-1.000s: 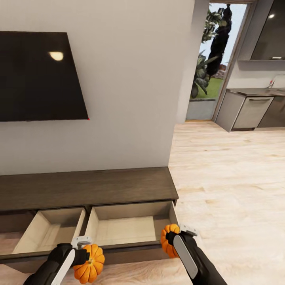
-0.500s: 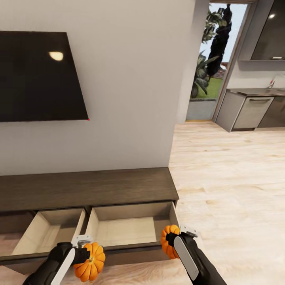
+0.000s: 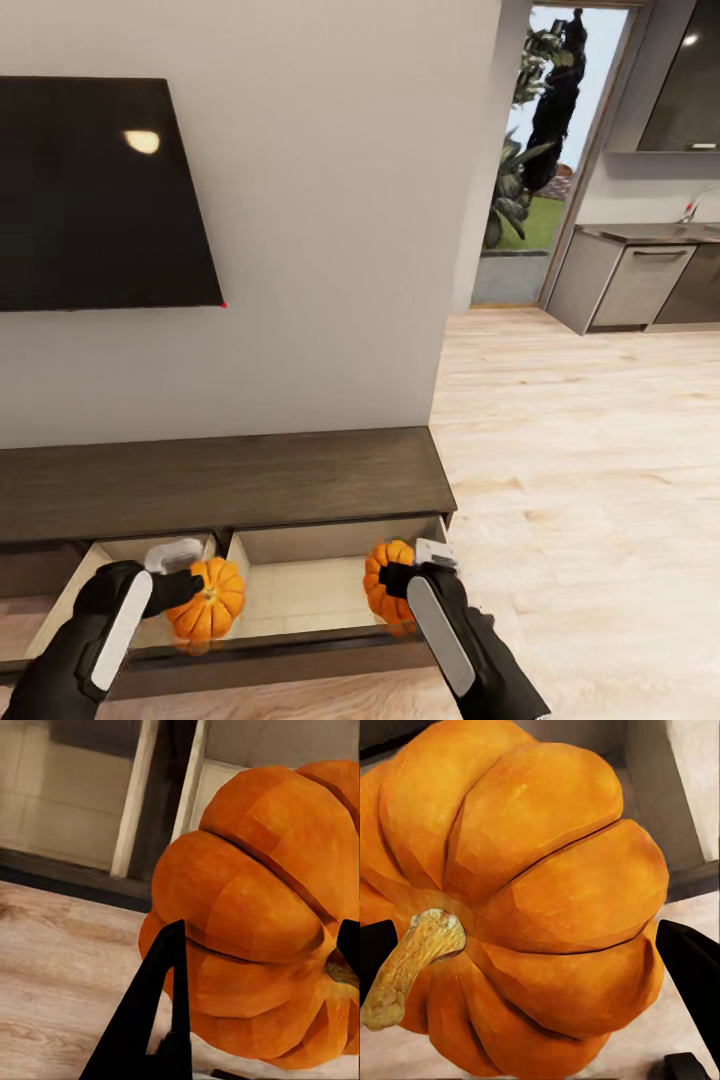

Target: Place each of the two pumpkins and all three candles from the living room inside a cabinet in the living room (use any cabinet), then make sure every cabinet is closed, and position the cauldron so it is next to a table in the living room.

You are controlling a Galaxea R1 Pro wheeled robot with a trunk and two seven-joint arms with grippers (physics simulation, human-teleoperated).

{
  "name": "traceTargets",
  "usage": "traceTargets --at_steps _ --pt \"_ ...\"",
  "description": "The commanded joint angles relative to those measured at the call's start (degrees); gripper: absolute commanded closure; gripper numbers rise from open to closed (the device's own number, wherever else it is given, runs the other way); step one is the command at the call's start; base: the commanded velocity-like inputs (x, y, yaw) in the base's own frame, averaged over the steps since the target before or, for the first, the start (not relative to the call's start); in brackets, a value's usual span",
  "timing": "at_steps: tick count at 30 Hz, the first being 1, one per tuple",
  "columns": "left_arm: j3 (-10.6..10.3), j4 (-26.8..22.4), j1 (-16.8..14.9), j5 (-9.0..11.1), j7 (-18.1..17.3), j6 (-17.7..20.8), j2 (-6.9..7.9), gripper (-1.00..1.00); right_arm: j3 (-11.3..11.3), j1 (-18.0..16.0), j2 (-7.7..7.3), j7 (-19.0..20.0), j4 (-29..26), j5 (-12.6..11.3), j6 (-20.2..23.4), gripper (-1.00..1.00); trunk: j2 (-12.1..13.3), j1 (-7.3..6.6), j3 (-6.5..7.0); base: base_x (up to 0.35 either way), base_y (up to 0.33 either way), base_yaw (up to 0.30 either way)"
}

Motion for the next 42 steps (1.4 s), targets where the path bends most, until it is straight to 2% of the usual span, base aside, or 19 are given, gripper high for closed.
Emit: traceTargets --at_steps 1,3,4,5,8,11,16,18,20,22,25,42 --pt "0.16 -0.06 -0.86 0.25 0.01 0.39 -0.12 1.00 0.13 -0.01 0.00 -0.16 -2.38 0.84 1.69 1.00 0.01 0.00 -0.02 0.001 0.000 0.000" --pt "0.29 -0.43 -2.24 0.25 0.02 1.00 -0.90 1.00 0.32 -0.05 0.00 -0.13 -7.63 0.40 3.90 1.00 0.01 0.00 -0.02 0.000 0.000 0.000" --pt "0.31 -0.50 -3.44 0.16 0.05 1.23 -2.12 1.00 0.41 -0.06 0.00 -0.15 -10.13 0.24 5.35 1.00 0.01 0.00 -0.02 0.000 0.000 0.000" --pt "0.32 -0.47 -3.78 0.13 0.07 1.28 -2.61 1.00 0.44 -0.06 0.00 -0.16 -10.65 0.26 5.61 1.00 0.01 0.00 -0.02 0.000 0.000 0.000" --pt "-0.04 0.21 -4.81 -0.10 0.29 1.03 -5.57 1.00 0.61 -0.07 0.00 -0.20 -11.61 0.52 6.06 1.00 0.01 0.00 -0.02 0.000 0.000 0.000" --pt "-1.55 0.91 -5.04 -0.26 0.47 0.67 -6.89 1.00 0.78 -0.07 0.00 -0.18 -11.27 0.65 5.86 1.00 0.01 0.00 -0.02 0.000 0.000 0.000" --pt "-5.45 1.32 -5.15 -0.31 0.54 0.68 -7.58 1.00 1.05 -0.03 0.00 -0.10 -10.29 0.78 5.91 1.00 0.01 0.00 -0.02 0.000 0.000 0.000" --pt "-6.27 1.36 -5.15 -0.28 0.55 0.63 -7.79 1.00 1.93 -0.01 0.00 -0.10 -10.04 0.82 5.81 1.00 0.01 0.00 -0.02 0.000 0.000 0.000" --pt "-6.85 1.38 -5.15 -0.20 0.55 0.50 -8.01 1.00 4.47 -0.02 0.00 -0.07 -8.97 0.86 4.65 1.00 0.01 0.00 -0.02 0.000 0.000 0.000" --pt "-7.12 1.39 -5.14 -0.07 0.48 0.45 -8.09 1.00 7.02 -0.07 0.00 -0.06 -6.80 0.96 2.68 1.00 0.01 0.00 -0.02 0.000 0.000 0.000" --pt "-7.09 1.40 -5.14 0.07 0.25 0.27 -8.05 1.00 8.48 -0.39 0.00 -0.05 -4.91 1.07 1.16 1.00 0.01 0.00 -0.02 0.000 0.000 0.000" --pt "-6.99 1.40 -5.14 -0.04 0.08 0.06 -7.89 1.00 8.94 -1.73 0.00 -1.31 -4.77 0.82 0.45 1.00 0.01 0.00 0.00 0.007 0.047 0.024"
